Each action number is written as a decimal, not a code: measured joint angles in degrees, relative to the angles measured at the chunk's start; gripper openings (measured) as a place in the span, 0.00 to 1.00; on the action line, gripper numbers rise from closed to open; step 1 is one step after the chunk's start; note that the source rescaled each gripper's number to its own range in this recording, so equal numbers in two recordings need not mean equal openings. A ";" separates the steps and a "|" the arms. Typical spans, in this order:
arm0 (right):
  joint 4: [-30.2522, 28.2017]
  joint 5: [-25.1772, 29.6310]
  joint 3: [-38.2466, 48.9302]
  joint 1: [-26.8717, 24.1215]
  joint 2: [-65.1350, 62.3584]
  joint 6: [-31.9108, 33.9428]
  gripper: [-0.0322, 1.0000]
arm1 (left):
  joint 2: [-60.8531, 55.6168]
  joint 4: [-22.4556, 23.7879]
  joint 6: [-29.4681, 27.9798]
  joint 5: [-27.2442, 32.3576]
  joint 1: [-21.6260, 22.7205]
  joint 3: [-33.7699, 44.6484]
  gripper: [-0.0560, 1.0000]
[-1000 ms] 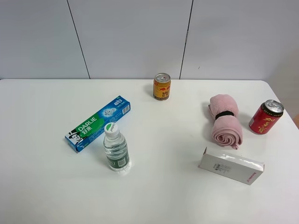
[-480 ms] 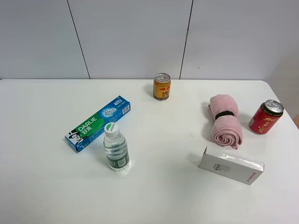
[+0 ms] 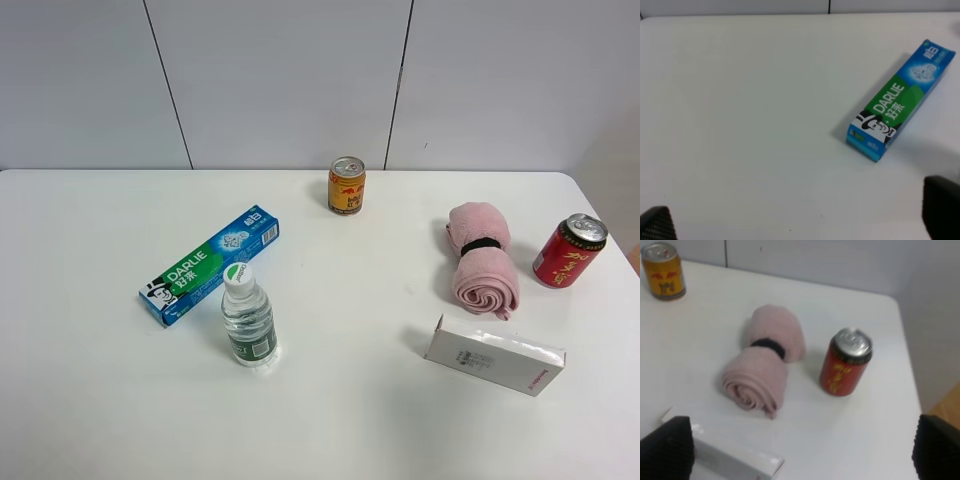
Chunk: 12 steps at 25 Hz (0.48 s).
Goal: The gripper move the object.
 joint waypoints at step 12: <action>-1.25 4.64 7.05 0.00 -5.72 11.83 0.89 | 0.00 0.00 0.00 0.00 0.00 0.00 1.00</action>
